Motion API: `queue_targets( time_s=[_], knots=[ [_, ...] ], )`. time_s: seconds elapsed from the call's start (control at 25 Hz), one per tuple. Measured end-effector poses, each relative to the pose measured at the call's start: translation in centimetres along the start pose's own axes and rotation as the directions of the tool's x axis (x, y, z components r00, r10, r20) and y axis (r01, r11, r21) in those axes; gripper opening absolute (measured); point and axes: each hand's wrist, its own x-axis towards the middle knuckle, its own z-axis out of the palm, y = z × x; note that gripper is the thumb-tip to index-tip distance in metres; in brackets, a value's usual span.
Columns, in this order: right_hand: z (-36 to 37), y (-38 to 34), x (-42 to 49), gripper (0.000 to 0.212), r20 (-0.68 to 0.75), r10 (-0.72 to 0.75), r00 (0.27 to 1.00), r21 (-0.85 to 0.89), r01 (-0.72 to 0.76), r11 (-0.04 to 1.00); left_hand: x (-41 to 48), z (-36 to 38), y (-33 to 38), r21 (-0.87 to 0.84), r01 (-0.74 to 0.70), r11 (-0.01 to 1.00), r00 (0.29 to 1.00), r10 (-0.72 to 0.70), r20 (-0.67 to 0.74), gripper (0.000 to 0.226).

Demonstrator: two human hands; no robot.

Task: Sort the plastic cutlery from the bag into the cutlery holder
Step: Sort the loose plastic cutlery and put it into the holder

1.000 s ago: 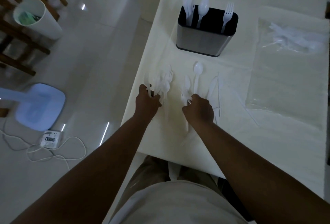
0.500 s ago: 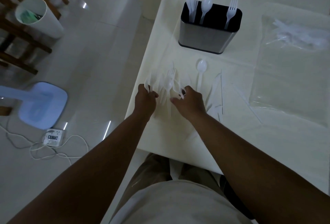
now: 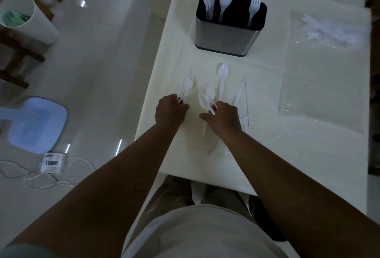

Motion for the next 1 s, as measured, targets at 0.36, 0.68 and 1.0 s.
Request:
queue_targets(
  time_s=[0.36,0.68,1.0],
  knots=[
    [-6.9,9.4,-0.4,0.027,-0.242,0.322,0.915,0.206,-0.276,0.939,0.2,0.4,1.1,0.179,-0.044,0.983,0.997,0.055,-0.057,0.019],
    [-6.2,11.0,-2.3,0.027,-0.102,0.269,0.958,0.147,-0.253,0.956,0.3,-0.8,1.7,0.271,-0.05,0.961,0.992,0.08,-0.101,0.021],
    [-7.5,9.2,-2.6,0.04,-0.118,0.269,0.956,0.248,-0.234,0.94,-2.8,1.3,2.8,-0.027,-0.144,0.989,0.985,0.141,-0.101,0.04]
  ],
)
